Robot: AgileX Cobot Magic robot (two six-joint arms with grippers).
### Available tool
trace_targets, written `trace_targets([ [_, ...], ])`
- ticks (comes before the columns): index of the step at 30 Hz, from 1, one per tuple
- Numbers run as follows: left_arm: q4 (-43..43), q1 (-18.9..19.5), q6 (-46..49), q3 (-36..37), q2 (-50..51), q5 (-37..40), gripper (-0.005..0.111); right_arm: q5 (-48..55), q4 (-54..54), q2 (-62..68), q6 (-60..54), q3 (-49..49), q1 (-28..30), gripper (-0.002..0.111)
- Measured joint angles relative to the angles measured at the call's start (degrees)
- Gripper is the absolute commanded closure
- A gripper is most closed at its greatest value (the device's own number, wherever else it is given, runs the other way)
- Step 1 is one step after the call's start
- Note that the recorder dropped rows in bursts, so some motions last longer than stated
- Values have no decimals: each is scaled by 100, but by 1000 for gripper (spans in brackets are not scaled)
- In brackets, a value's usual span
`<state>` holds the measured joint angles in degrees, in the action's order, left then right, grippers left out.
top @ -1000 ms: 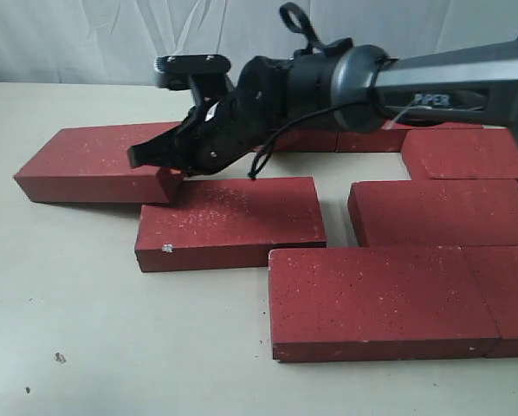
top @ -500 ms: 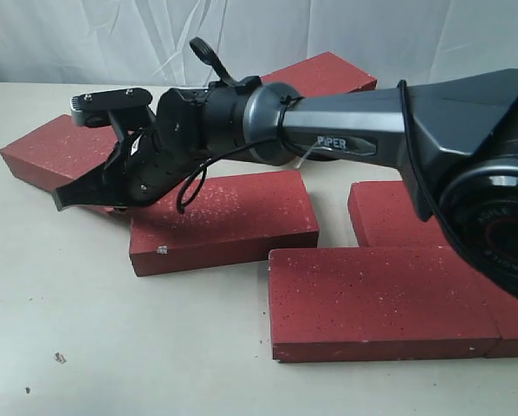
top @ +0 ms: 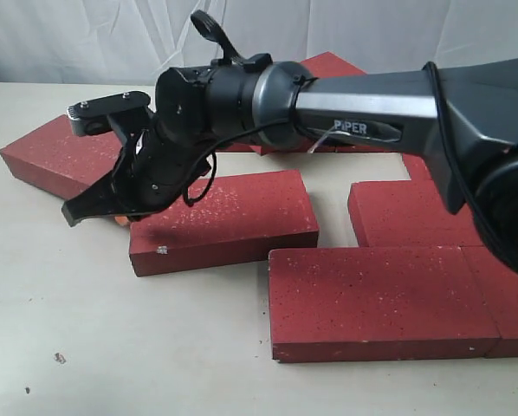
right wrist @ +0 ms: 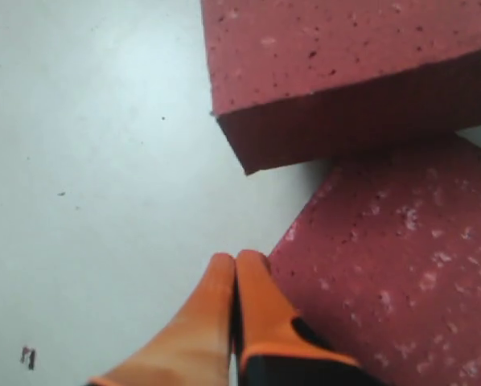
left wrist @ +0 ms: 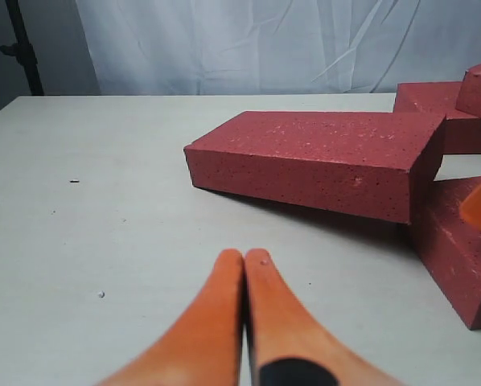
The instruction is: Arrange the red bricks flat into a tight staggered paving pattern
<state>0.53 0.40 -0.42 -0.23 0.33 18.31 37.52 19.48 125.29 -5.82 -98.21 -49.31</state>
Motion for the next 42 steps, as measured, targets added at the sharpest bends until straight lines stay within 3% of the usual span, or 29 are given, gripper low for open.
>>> trace_targets([
  [18, -53, 0, 0, 0, 0, 0, 107, 1622, -692, -360, -37, 300, 0, 109],
  [30, -53, 0, 0, 0, 0, 0, 107, 1351, -1022, 80, -55, 499, -10, 109],
  [42, -53, 0, 0, 0, 0, 0, 107, 424, -1489, 194, 780, 499, 198, 109],
])
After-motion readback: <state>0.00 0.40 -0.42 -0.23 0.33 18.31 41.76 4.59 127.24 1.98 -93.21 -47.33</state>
